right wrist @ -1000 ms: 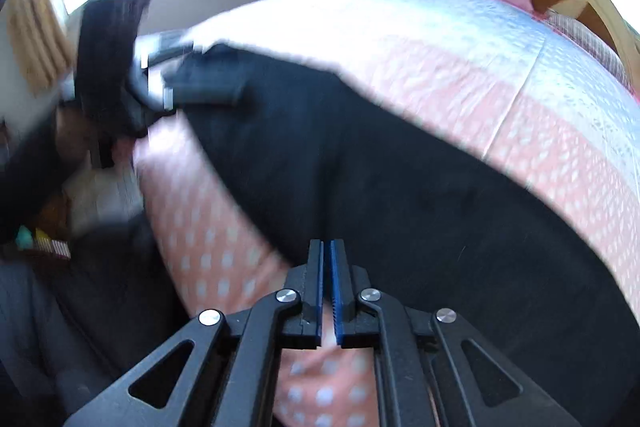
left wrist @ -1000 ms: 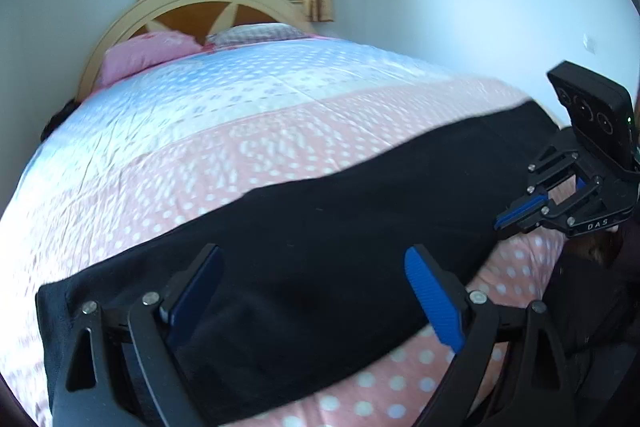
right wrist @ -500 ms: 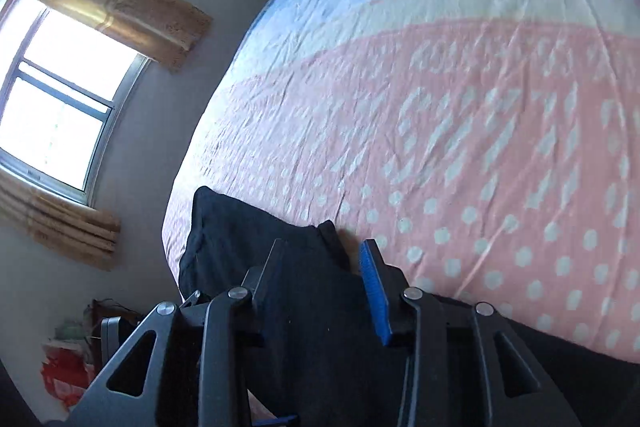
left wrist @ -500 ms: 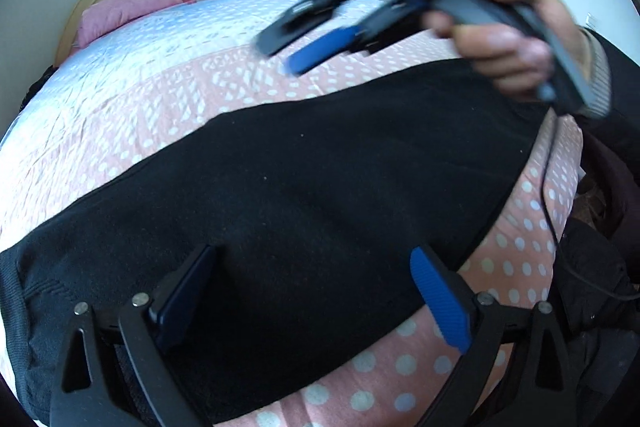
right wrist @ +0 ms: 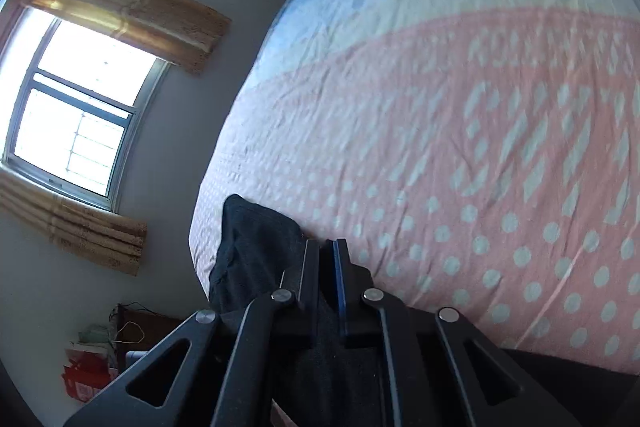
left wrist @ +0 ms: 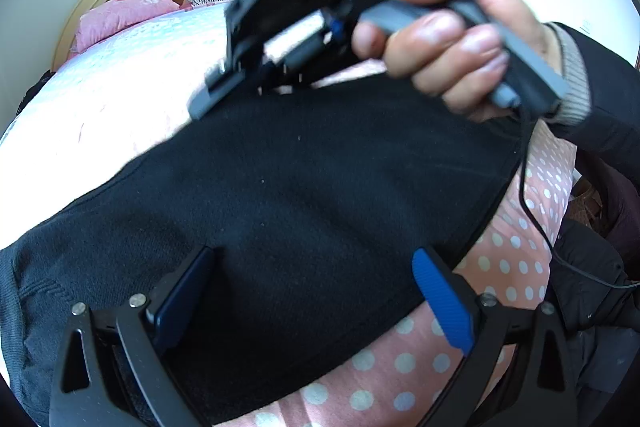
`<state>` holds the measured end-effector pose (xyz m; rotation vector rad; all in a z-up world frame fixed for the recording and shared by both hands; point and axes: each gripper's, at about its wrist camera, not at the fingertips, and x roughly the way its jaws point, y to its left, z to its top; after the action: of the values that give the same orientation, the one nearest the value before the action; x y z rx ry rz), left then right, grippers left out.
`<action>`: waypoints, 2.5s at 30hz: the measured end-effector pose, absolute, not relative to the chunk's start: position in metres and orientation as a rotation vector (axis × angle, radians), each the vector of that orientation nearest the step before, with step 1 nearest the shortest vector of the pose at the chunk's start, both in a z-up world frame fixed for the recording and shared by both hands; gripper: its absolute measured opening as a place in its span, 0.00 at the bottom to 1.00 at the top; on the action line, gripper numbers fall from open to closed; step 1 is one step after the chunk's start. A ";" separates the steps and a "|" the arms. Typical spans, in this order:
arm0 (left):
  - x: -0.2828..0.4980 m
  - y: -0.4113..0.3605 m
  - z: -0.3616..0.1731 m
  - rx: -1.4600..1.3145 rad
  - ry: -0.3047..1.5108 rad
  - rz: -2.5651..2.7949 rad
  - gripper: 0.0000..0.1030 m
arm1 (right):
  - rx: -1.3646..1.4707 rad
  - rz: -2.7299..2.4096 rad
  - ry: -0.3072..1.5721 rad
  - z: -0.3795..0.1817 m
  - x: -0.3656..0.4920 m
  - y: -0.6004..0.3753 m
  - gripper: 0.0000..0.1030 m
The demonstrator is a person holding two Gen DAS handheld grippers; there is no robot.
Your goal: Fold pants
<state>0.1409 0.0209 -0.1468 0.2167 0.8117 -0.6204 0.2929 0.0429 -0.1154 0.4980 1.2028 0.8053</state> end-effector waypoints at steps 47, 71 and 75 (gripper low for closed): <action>0.121 -0.026 -0.117 0.169 0.652 -0.571 1.00 | 0.426 0.257 0.784 -0.071 0.086 -0.285 0.49; 0.138 -0.060 -0.135 0.193 0.690 -0.520 1.00 | 0.792 -0.225 0.661 -0.088 0.004 -0.519 0.49; 0.143 -0.053 -0.136 0.145 0.713 -0.517 1.00 | 0.781 -0.216 0.721 -0.104 -0.007 -0.516 0.49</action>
<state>0.1428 -0.0532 -0.1357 0.1451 0.7128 -0.5173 -0.0070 -0.5159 -0.1035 0.7810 0.7213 -0.2160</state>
